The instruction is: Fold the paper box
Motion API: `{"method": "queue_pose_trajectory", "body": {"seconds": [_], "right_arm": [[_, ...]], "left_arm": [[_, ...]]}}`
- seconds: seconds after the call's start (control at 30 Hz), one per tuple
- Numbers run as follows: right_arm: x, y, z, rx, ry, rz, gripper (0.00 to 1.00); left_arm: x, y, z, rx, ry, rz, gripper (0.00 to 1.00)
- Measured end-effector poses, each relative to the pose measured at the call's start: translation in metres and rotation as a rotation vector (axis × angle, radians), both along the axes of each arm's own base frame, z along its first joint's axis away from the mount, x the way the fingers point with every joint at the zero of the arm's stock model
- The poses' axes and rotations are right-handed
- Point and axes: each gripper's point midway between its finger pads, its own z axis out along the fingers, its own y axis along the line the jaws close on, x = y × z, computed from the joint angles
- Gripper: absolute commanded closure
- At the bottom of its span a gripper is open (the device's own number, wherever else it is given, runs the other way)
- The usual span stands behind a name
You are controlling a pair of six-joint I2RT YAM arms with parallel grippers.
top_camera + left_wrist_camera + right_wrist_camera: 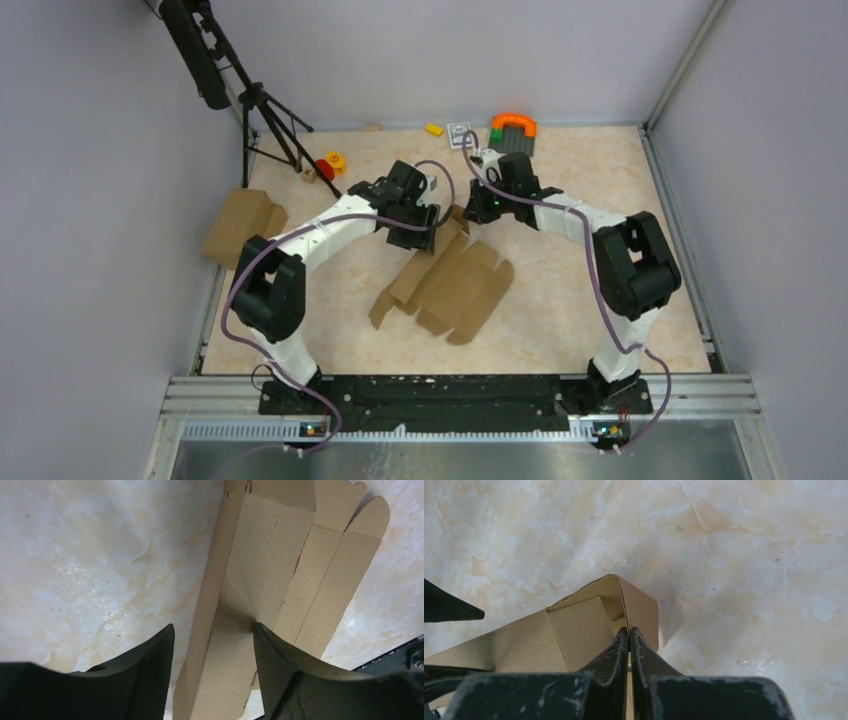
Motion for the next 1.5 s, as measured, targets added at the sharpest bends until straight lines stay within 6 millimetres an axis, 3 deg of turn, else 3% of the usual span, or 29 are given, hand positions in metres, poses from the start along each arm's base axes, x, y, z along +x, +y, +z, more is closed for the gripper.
{"method": "queue_pose_trajectory", "body": {"seconds": [0.5, 0.67, 0.8, 1.1, 1.3, 1.5], "right_arm": [[-0.005, 0.005, 0.001, -0.02, 0.031, -0.065, 1.0], [-0.005, 0.005, 0.005, -0.016, 0.023, -0.067, 1.0], [-0.005, 0.004, 0.01, -0.013, 0.014, -0.07, 1.0], [-0.011, 0.009, 0.023, 0.008, 0.017, -0.082, 1.0], [-0.021, 0.015, 0.017, -0.038, 0.026, -0.096, 1.0], [-0.03, 0.006, 0.003, -0.068, 0.045, -0.119, 1.0]], "left_arm": [[-0.022, -0.021, 0.002, -0.004, 0.007, -0.089, 0.23], [-0.026, -0.022, 0.003, -0.012, 0.019, -0.112, 0.33], [-0.027, -0.022, 0.003, -0.009, 0.022, -0.115, 0.33], [-0.026, -0.017, -0.006, 0.08, -0.003, -0.1, 0.43], [-0.03, -0.013, -0.022, 0.276, -0.06, -0.085, 0.53], [-0.029, -0.007, -0.034, 0.393, -0.105, -0.057, 0.55]]}}
